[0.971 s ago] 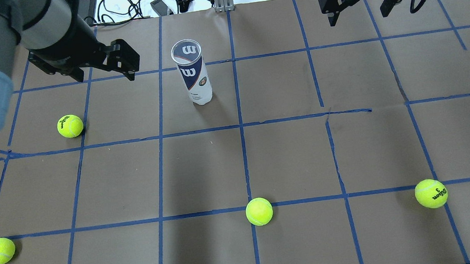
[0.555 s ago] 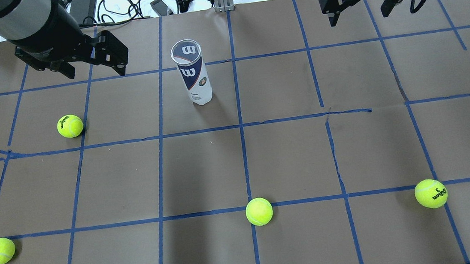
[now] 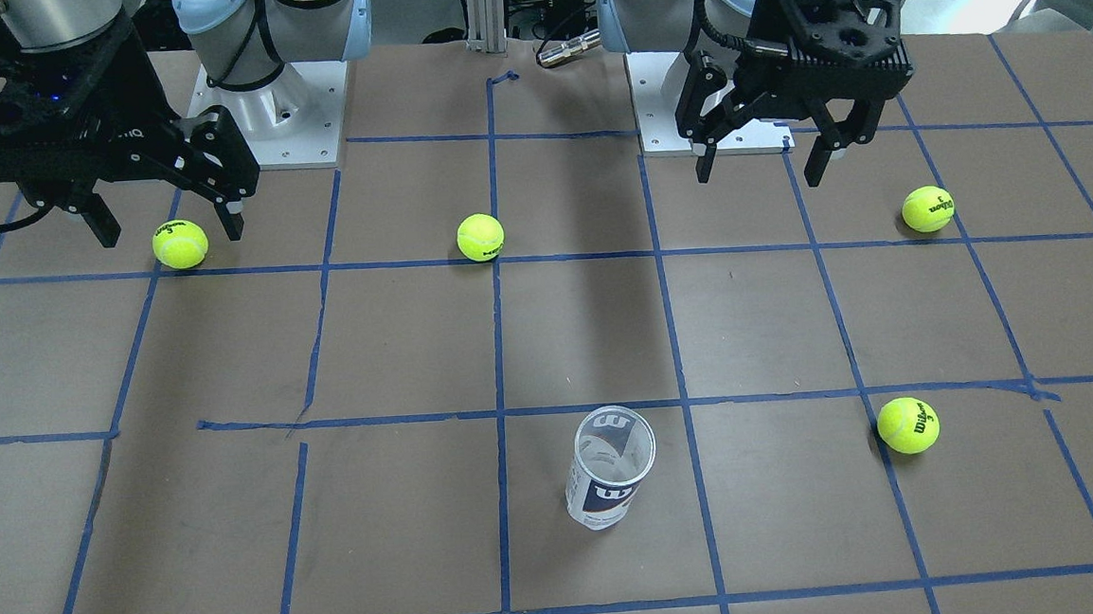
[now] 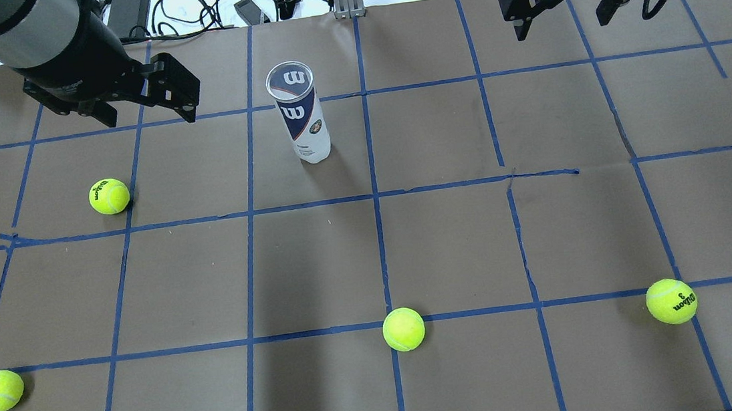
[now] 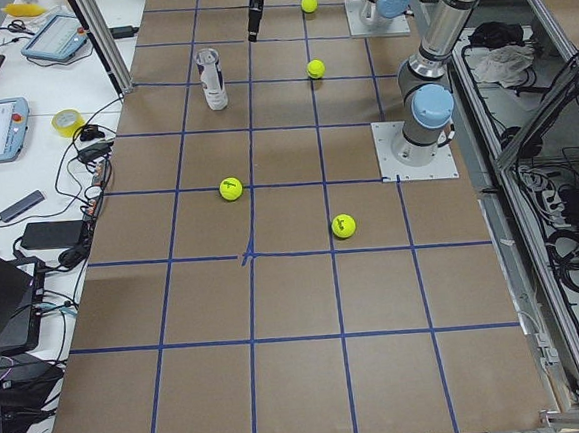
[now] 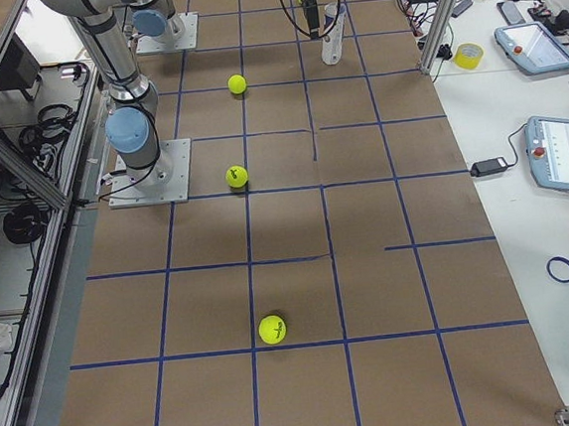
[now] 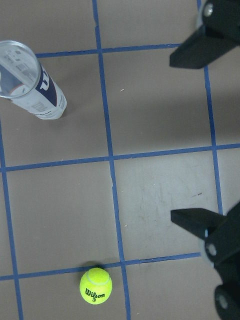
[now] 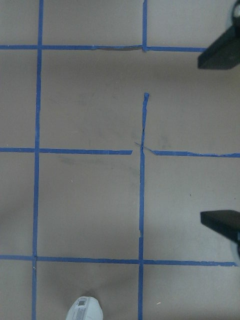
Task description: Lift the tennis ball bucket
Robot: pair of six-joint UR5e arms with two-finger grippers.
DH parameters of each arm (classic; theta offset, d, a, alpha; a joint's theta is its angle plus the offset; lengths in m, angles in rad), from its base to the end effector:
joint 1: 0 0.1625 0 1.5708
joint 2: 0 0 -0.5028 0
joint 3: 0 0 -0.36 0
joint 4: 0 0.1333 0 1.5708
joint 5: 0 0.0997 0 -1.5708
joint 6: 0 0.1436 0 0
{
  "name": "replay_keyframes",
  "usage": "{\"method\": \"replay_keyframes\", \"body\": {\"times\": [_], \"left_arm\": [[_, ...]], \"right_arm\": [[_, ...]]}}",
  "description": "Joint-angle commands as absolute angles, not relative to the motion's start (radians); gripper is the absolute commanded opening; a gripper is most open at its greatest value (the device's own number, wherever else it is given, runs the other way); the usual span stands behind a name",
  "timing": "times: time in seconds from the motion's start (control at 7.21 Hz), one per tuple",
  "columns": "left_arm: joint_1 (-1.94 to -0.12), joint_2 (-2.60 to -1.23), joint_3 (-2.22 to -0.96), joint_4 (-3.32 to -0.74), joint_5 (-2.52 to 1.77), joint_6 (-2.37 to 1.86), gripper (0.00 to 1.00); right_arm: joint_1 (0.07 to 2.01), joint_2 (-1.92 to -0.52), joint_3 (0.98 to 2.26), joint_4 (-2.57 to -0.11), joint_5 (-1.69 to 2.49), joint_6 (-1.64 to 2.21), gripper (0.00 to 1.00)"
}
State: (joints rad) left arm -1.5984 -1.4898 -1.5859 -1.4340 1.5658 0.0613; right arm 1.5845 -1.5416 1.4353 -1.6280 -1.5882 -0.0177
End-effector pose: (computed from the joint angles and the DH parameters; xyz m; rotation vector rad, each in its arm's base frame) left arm -0.1463 -0.4412 0.5668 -0.1396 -3.1208 0.3178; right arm 0.1376 -0.4925 0.5778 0.0467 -3.1131 0.2550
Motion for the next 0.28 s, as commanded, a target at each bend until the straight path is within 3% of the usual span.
{"method": "replay_keyframes", "body": {"times": [0.0,0.14], "left_arm": [[-1.598,-1.489,-1.586,-1.433,1.566,0.061,1.0],[-1.598,-1.491,-1.586,-1.433,1.566,0.061,1.0]], "right_arm": [[1.585,-1.546,1.436,-1.628,-1.592,-0.015,1.0],[1.585,-1.546,1.437,-1.626,-1.592,-0.015,1.0]]}}
